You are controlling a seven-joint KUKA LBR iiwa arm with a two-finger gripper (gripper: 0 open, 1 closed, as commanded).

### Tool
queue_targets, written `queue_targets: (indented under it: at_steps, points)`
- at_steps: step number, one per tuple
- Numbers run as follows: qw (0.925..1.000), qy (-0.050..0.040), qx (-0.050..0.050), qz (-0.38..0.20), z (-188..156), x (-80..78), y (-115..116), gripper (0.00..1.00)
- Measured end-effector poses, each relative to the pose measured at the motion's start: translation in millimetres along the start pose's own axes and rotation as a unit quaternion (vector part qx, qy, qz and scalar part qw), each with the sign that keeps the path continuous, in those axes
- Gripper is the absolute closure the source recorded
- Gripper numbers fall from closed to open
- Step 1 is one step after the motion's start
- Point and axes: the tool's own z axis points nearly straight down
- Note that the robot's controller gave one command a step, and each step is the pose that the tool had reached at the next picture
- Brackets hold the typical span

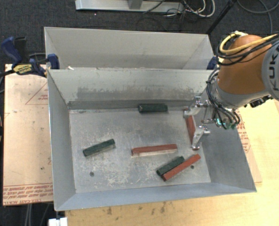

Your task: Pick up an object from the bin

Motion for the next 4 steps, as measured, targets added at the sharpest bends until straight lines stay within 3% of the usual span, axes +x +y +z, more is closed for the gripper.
queue_targets:
  at_steps: [1,2,3,4]
  points:
    - [1.0,-0.004,0.0,-0.001,-4.6,-1.7,0.3,0.0]
    - [0.9995,-0.0076,0.001,-0.031,19.9,5.6,7.3,0.0]
    - [0.9999,-0.0129,0.001,0.0,91.0,-5.1,57.1,1.0]
    - [0.9999,-0.0129,0.001,0.0,91.0,-5.1,57.1,1.0]
